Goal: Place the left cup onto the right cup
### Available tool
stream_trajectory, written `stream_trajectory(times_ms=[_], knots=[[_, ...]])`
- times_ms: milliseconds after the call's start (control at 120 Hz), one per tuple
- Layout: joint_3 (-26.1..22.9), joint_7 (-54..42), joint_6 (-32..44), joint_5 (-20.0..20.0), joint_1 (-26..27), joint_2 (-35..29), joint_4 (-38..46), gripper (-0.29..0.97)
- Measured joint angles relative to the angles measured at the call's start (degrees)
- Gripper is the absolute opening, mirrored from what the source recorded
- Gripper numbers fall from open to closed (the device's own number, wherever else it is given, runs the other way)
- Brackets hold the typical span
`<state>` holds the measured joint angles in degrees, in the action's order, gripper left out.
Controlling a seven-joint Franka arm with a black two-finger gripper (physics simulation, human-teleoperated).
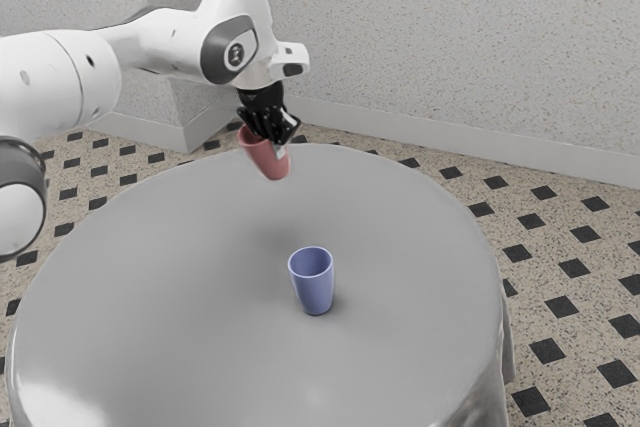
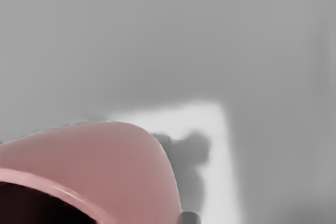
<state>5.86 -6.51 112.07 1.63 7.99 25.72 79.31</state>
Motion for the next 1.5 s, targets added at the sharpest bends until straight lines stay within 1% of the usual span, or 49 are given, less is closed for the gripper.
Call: stream_trajectory(times_ms=[217,433,850,1117,1283,1500], knots=[[-5.96,1.65,-0.66,-3.12,0.03,-0.01,-1.32,-0.11],[-9.21,3.62,-1.05,-4.46,0.34,-0.01,-1.45,-0.11],[-15.61,8.04,-1.3,-9.26,0.49,0.01,-2.17,-0.11],[-16.1,10.56,-1.38,-10.49,0.44,-0.23,-0.46,-0.11],[-16.08,11.89,-1.47,-10.25,0.18,-4.81,6.02,-0.11],[-16.0,13.3,-1.61,-9.94,-0.1,-9.85,11.5,-0.11]])
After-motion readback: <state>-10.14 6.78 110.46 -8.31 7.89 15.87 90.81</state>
